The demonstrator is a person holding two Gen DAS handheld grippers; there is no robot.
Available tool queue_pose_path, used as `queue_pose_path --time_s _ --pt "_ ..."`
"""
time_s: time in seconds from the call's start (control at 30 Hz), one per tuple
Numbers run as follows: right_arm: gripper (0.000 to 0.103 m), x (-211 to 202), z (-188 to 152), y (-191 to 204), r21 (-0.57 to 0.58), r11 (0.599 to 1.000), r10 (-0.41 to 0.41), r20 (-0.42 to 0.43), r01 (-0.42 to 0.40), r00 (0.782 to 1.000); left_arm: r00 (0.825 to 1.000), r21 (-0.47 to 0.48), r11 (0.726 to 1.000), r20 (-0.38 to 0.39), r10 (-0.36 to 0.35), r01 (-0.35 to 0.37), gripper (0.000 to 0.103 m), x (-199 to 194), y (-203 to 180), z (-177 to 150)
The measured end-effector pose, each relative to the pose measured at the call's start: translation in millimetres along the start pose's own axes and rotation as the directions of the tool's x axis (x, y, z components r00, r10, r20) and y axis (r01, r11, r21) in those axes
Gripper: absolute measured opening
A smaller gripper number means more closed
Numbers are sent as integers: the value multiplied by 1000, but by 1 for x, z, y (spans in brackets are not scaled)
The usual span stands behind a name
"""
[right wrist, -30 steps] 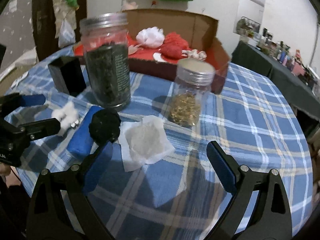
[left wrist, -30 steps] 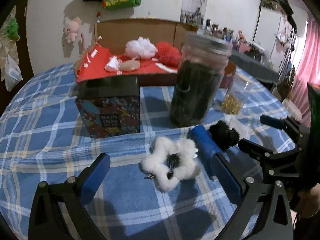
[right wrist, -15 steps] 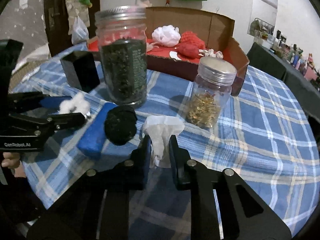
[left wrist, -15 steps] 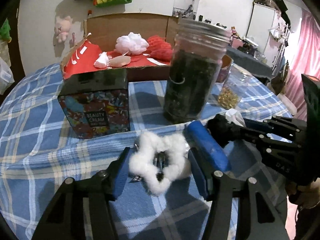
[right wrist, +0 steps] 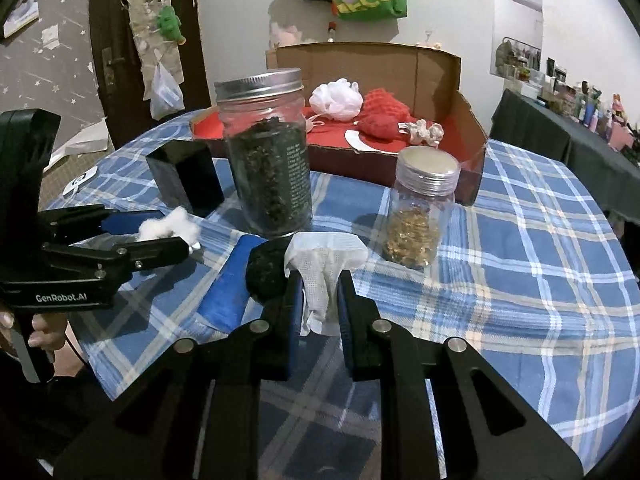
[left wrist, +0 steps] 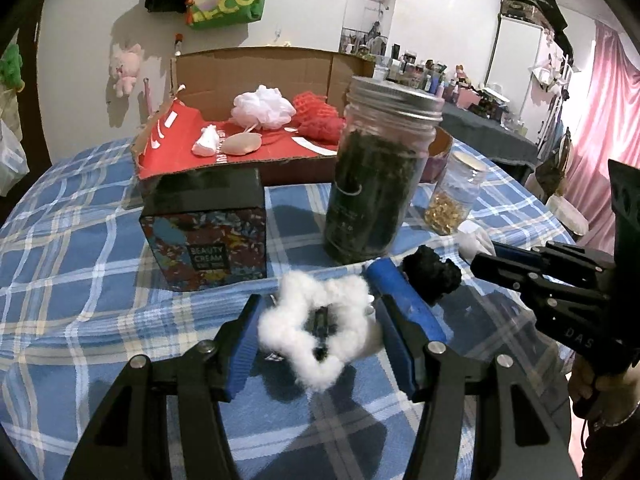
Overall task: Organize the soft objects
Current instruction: 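Carry both held items over the box and lower them inside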
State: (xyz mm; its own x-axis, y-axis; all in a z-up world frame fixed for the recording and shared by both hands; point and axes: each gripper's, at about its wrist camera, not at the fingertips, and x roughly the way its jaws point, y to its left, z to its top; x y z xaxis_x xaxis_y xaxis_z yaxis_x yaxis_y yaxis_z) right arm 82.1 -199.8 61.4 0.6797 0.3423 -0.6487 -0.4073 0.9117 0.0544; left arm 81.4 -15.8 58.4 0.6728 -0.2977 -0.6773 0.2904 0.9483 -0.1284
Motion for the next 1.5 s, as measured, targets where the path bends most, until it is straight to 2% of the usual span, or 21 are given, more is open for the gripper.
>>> queue_pose_path --time_s 0.23,0.53,0.93,1.1,1.23,1.37,1.5 --pt "16 -13 5 -6 22 1000 -7 30 6 1000 999 0 1000 49 3 -3 60 -21 4 9" --pt "16 -30 27 -17 37 999 -24 85 21 996 991 -2 1000 128 23 -23 60 -48 14 38" --pt "16 -33 73 -37 45 998 -42 127 36 991 984 0 998 163 65 -66 60 -44 34 86" --pt "16 -18 94 -48 40 999 -39 112 35 993 989 5 998 139 58 -60 60 -29 44 108" --pt "16 0 109 -55 28 999 -32 77 29 997 995 18 999 92 46 -48 60 -9 53 125" --pt "16 29 128 -64 -3 1000 -28 6 28 1000 999 42 998 11 41 -42 60 21 64 140" --pt "16 67 147 -70 -44 999 -36 -96 32 995 996 67 996 -67 66 -62 60 53 75 150"
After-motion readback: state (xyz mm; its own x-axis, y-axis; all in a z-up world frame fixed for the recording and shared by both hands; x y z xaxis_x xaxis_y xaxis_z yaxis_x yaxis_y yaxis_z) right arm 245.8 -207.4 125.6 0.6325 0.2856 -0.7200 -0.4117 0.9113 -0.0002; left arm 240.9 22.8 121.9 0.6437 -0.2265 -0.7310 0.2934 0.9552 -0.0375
